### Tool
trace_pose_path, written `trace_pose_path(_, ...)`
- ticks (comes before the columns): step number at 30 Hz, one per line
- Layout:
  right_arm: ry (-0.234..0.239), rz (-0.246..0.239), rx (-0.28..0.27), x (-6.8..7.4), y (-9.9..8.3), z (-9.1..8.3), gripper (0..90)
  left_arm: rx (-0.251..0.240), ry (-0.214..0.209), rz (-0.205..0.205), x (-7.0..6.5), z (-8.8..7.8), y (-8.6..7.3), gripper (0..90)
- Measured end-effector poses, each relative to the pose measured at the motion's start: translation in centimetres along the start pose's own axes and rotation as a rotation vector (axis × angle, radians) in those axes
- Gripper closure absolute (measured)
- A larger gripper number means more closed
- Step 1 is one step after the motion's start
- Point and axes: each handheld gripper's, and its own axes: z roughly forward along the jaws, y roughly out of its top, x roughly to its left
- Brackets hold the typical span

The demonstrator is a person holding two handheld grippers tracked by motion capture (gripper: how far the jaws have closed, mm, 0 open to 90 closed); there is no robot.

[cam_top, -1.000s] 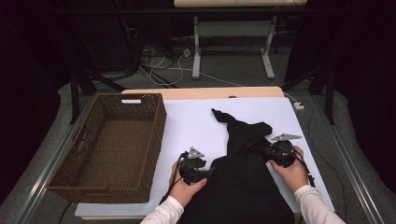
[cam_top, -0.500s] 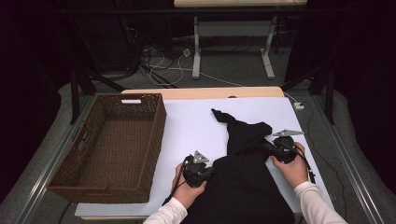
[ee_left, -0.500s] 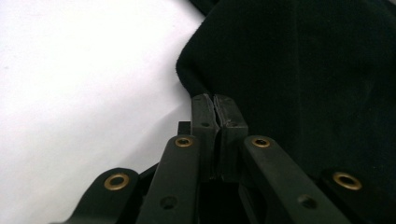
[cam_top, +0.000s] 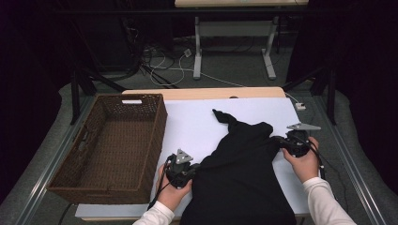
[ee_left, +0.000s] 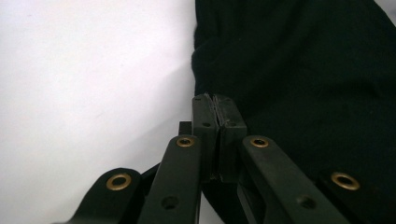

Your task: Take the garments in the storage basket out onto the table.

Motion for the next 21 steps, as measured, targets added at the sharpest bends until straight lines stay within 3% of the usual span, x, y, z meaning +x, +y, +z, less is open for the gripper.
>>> trace_pose_path(3,-0.023,-0.003,-0.015,-0.5,0.3,-0.3,88.8,-0.006,0.024,0.0,-0.1,-1.0,-0.2,88.8)
trace_pose_path(7,-0.045,-0.022,-0.053,-0.6,1.0,-1.0,88.8,-0.015,0.023,-0.002,-0.2,-1.8,-0.3,88.8)
trace_pose_path(10,-0.04,-0.021,-0.072,-0.6,1.3,-1.1,88.8,-0.013,0.004,0.002,-0.3,-1.5,-0.5,88.7)
trace_pose_path(13,-0.039,-0.022,-0.056,-0.4,1.1,-0.3,88.8,-0.003,-0.056,-0.011,-0.8,-0.7,-0.8,88.5)
trace_pose_path(17,-0.022,-0.047,-0.041,0.2,0.7,0.9,87.6,0.029,-0.014,0.026,-1.2,0.2,-0.9,88.5)
trace_pose_path(21,0.012,-0.07,-0.043,1.1,0.5,0.5,72.4,0.043,0.033,-0.005,0.0,-0.1,-1.1,88.5)
